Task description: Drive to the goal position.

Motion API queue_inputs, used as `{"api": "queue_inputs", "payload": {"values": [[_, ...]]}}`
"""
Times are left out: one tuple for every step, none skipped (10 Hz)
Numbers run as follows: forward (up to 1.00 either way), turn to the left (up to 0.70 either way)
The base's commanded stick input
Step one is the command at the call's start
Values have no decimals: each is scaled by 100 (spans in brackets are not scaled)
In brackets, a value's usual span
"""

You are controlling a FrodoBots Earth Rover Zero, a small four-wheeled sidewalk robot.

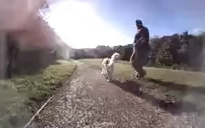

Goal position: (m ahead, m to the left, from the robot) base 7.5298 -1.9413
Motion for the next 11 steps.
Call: {"api": "queue_inputs", "payload": {"values": [[50,0],[50,0],[50,0],[50,0],[50,0],[50,0],[50,0],[50,0],[50,0],[50,0],[50,1]]}}
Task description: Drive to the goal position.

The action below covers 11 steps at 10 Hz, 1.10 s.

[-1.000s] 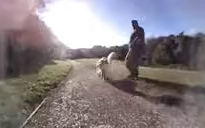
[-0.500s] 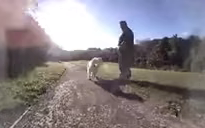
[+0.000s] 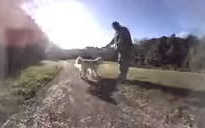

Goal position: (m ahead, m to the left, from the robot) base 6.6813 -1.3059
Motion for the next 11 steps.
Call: {"api": "queue_inputs", "payload": {"values": [[50,3],[50,25],[50,7],[50,0],[50,0],[50,0],[50,0],[49,0],[34,0],[5,0],[5,0]]}}
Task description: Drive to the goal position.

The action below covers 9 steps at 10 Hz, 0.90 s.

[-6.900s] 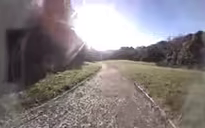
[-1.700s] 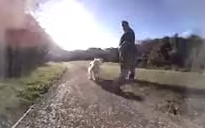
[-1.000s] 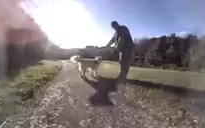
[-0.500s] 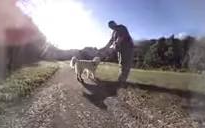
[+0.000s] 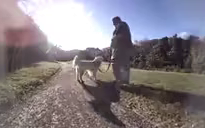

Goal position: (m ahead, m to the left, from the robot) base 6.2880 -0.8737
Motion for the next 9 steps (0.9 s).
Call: {"api": "queue_inputs", "payload": {"values": [[5,0],[5,0],[5,0],[5,0],[5,0],[5,0],[5,0],[5,0],[5,0]]}}
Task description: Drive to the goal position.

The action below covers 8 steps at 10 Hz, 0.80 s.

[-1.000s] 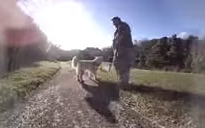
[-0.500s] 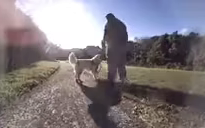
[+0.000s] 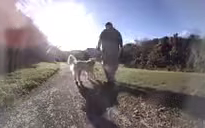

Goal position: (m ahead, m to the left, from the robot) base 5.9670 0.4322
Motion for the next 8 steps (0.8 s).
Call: {"api": "queue_inputs", "payload": {"values": [[5,0],[5,0],[4,0],[3,0],[3,0],[3,0],[3,0],[50,50]]}}
